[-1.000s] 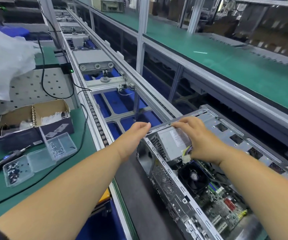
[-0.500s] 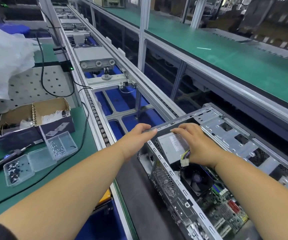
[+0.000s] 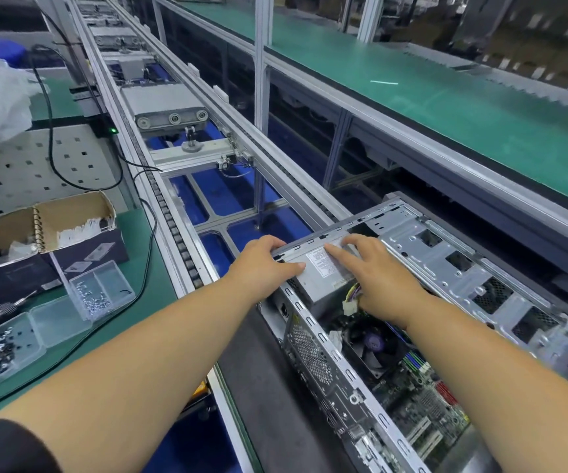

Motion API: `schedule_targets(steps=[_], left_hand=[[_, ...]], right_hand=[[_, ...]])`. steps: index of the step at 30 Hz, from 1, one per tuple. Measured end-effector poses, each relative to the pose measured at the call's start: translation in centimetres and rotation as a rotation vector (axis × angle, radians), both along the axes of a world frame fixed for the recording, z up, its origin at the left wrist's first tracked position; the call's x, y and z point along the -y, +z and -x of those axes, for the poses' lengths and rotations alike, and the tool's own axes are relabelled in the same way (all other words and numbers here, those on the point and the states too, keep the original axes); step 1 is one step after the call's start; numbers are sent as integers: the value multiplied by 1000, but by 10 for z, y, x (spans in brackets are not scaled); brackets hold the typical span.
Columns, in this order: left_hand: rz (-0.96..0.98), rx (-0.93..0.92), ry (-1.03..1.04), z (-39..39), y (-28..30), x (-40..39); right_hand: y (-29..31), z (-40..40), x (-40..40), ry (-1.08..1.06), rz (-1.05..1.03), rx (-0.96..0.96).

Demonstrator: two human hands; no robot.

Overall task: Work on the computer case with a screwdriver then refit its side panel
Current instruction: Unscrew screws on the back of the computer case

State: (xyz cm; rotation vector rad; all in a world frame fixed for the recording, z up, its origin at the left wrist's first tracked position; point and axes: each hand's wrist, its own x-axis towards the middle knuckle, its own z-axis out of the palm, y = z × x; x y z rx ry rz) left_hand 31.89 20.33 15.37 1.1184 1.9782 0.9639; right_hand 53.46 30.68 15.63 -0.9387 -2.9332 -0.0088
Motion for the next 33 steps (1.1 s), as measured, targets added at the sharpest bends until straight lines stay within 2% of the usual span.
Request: schedule_targets(steps=[5, 7, 10, 12, 16, 19, 22, 25, 28, 31, 33], left_hand=[[23, -18, 15, 0, -1, -5], [30, -11, 15, 0, 0, -6], [42, -26, 1, 1, 2, -7], [50, -54, -17, 3, 4, -8], [43, -97, -74, 5, 6, -12], [55, -139, -134, 8, 6, -17], [75, -219, -199, 12, 7, -24], [119, -285, -297, 14, 7, -37], [177, -265, -415, 17, 4, -49], [163, -222, -468, 21, 1, -56], [154, -245, -507, 22, -1, -56]], right_hand=[[10, -21, 3, -87, -63, 192], [15, -28, 5, -177, 38, 234], [26, -31, 13, -301, 229, 170], [30, -25, 18, -378, 334, 48], [25, -4, 29, -649, 723, -486], [13, 12, 32, -836, 859, -707], [2, 30, 34, -975, 916, -815], [-5, 41, 34, -1027, 939, -913], [-5, 47, 33, -1072, 973, -1000], [0, 52, 30, -1132, 955, -967], [8, 54, 31, -1207, 845, -878]])
